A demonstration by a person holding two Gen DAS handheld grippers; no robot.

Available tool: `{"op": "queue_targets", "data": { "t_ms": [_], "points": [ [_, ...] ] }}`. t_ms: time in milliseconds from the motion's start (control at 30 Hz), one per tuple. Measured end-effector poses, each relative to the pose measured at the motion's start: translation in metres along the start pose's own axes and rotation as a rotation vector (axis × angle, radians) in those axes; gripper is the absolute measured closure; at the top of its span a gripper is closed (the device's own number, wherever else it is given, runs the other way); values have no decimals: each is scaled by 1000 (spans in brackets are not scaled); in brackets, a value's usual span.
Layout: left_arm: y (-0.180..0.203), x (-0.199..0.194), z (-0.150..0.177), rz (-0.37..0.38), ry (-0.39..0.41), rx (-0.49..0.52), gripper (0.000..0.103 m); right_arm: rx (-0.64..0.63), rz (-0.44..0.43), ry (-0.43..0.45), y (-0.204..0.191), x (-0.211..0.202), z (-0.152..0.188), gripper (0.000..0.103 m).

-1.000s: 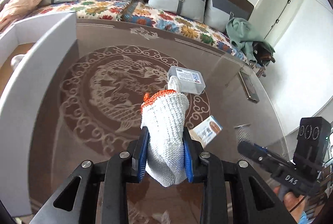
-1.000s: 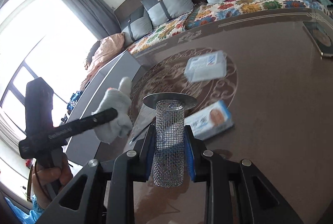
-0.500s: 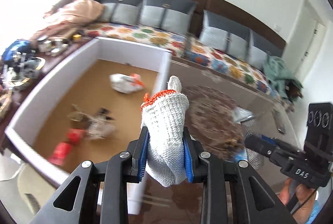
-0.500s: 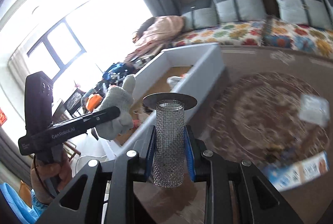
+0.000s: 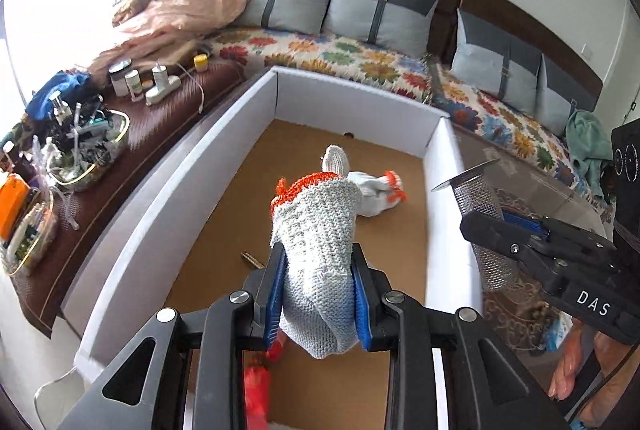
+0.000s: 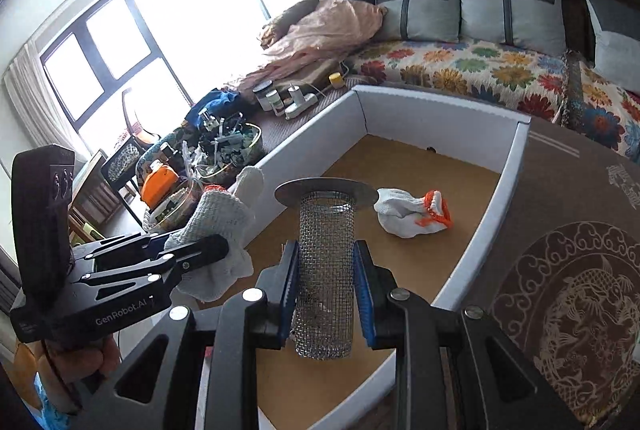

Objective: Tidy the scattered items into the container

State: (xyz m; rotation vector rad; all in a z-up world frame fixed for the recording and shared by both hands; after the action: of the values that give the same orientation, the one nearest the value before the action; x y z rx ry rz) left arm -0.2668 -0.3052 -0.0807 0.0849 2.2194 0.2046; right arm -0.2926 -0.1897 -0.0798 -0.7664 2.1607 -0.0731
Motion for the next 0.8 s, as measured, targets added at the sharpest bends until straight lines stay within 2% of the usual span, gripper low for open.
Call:
{"op": "queue_targets", "data": {
  "t_ms": [267,367,467,567,667,800],
  "points": [
    [-14,69,-3,-4,-106,14,74,66,21,-157,27,82,1,76],
    [-16,91,1,-13,-161,12,66,74,34,-220,30,105,9,73],
    [-22,108,8,-29,-208,-21,53,74,42,-217,32,112,10,59],
    [-27,101,6,-51,-177,-36,47,90,54,-201,34,107,5,55],
    [-31,82,1,-72,-132,-46,37,62,80,-144,37,90,-2,55],
    [-22,44,-2,-111,-66,-27,35,58,88,-96,34,61,-6,55]
  ]
}}
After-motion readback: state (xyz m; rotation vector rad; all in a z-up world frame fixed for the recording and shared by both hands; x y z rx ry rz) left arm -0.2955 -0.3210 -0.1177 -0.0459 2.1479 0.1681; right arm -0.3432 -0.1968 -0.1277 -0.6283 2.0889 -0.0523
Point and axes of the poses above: each gripper's, at about its wrist camera, not at the fingertips, and x roughly the way its jaws point, y to its right, z to its underside, the point moved 10 cm from there along x, roughly the way its jaws point, and after that the axes turned 4 degrees about z, right-handed, at the moved point
